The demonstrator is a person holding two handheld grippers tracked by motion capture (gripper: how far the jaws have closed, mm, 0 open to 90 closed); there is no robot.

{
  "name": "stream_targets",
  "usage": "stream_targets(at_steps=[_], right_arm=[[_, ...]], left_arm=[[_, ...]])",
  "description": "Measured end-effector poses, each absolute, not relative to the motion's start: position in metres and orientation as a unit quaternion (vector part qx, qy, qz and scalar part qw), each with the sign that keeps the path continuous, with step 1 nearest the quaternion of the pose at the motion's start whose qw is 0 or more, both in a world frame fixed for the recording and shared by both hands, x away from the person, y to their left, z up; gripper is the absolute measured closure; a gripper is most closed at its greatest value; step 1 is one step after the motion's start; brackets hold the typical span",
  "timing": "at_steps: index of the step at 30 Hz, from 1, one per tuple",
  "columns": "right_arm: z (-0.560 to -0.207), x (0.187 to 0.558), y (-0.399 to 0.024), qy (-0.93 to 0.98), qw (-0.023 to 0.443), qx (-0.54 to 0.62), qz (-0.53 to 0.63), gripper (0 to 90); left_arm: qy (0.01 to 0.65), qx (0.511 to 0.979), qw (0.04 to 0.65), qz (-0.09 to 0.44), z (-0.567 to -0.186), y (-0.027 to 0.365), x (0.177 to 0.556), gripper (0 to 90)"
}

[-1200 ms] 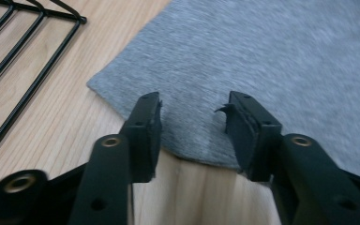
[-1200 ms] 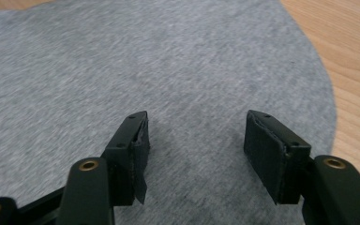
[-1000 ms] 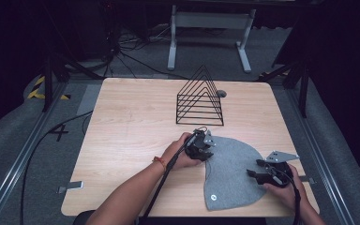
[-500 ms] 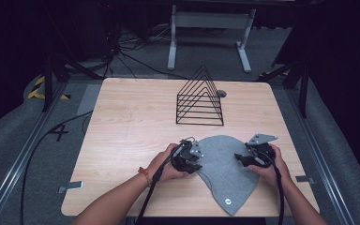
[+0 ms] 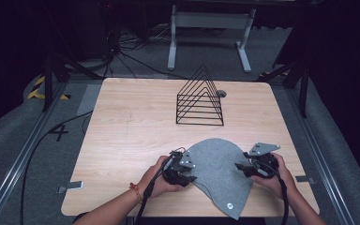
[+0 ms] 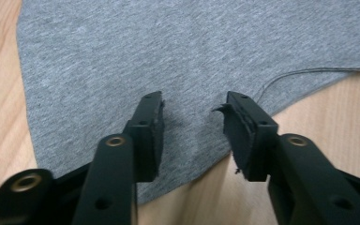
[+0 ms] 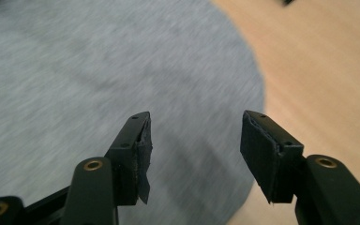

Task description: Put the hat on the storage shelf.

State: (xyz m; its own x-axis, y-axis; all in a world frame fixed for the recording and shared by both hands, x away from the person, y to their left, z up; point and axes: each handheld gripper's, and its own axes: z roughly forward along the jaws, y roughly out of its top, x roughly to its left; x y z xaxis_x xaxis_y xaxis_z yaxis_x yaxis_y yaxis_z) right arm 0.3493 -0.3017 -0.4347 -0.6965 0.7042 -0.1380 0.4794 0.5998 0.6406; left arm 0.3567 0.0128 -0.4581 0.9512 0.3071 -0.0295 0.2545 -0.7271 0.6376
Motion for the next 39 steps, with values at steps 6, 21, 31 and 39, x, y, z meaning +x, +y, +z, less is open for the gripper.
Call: stream_targets(at_steps=[6, 21, 31, 39], right_arm=[[-0.44, 0.318, -0.307, 0.878, 0.145, 0.345, 0.297, 41.0], [-0.453, 0.33, -0.332, 0.86, 0.204, 0.372, 0.284, 24.7], [-0.451, 0.337, -0.346, 0.839, 0.227, 0.408, 0.278, 36.5], [-0.447, 0.324, -0.347, 0.837, 0.174, 0.414, 0.311, 39.3]], left_arm=[[0.166, 0.916, 0.357, 0.075, -0.448, 0.027, 0.367, 44.0], [0.189, 0.917, 0.346, 0.062, -0.463, 0.039, 0.395, 47.4], [0.165, 0.929, 0.327, 0.053, -0.459, 0.026, 0.379, 40.5], [0.215, 0.904, 0.365, 0.058, -0.449, 0.024, 0.409, 32.4]])
